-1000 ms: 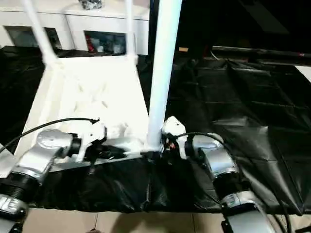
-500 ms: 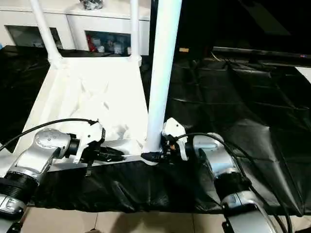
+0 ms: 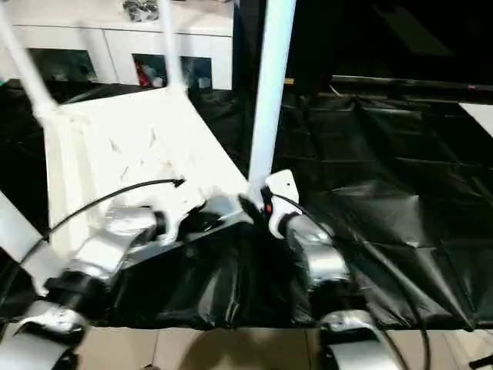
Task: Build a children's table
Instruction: Rotate leg to tighten
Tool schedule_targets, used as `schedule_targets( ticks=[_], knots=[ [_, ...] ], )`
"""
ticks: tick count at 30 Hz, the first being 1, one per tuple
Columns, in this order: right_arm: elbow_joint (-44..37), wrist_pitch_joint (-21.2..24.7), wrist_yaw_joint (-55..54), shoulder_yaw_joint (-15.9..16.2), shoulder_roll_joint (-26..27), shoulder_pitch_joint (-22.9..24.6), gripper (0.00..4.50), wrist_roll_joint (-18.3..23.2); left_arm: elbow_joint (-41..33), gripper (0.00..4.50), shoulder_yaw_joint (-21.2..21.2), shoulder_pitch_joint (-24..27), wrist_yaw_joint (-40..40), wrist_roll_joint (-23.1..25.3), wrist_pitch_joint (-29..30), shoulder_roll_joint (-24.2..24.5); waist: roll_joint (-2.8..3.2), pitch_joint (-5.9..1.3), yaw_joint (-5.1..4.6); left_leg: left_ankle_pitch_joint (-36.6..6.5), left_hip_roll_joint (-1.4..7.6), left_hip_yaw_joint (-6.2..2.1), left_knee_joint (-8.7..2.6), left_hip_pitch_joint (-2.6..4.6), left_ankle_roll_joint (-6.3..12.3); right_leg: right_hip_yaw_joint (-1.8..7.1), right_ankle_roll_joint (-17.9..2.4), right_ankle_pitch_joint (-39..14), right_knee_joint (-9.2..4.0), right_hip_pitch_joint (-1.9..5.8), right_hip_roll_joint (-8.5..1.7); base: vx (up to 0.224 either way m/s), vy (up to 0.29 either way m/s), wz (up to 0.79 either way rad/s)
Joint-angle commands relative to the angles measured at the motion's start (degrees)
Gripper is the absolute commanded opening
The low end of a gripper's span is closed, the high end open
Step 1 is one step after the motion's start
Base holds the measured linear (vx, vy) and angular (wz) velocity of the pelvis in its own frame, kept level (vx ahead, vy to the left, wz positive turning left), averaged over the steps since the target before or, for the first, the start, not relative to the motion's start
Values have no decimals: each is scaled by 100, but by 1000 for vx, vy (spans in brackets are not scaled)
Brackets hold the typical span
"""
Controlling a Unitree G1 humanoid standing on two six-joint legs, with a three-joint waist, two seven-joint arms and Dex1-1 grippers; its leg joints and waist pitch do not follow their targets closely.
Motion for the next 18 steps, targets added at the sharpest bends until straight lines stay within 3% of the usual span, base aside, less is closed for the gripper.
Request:
schedule_targets(
  ticks=[1,3,8,14,17,18],
  knots=[
    [30,-68,516,710,725,-98,339,8,61,0,-400,-96,179,-86,-152,-606,-30,-254,-14,-1594,106,-27,-392,0,81,191,-824,-1854,-494,169,-282,0,0,0],
    [-124,-26,874,747,561,19,349,88,-107,0,-475,34,-149,-62,-236,-413,-4,-259,-6,-1497,108,-18,-387,-1,113,191,-907,-1574,-474,181,-275,0,0,0],
    [-232,-125,1442,909,74,152,391,-28,-360,0,-557,226,-815,-199,-460,59,-3,-273,-8,-1407,116,-20,-377,-21,188,177,-1056,-1249,-427,229,-276,0,0,0],
    [-326,-343,2699,1074,-591,224,391,62,-640,0,-510,466,-1752,-488,-644,630,16,-267,-14,-1427,134,7,-368,1,272,187,-1220,-1066,-411,212,-267,0,0,0],
    [-565,-315,3600,1220,-920,291,391,175,-726,0,-463,540,-2121,-564,-714,868,-11,-264,-11,-1441,155,3,-375,4,274,175,-1272,-1006,-393,229,-257,0,0,0],
    [-630,-321,3864,1286,-1019,307,391,212,-745,0,-469,554,-2241,-598,-715,955,17,-273,20,-1354,169,10,-360,1,303,172,-1314,-818,-359,236,-256,0,0,0]
  ],
)
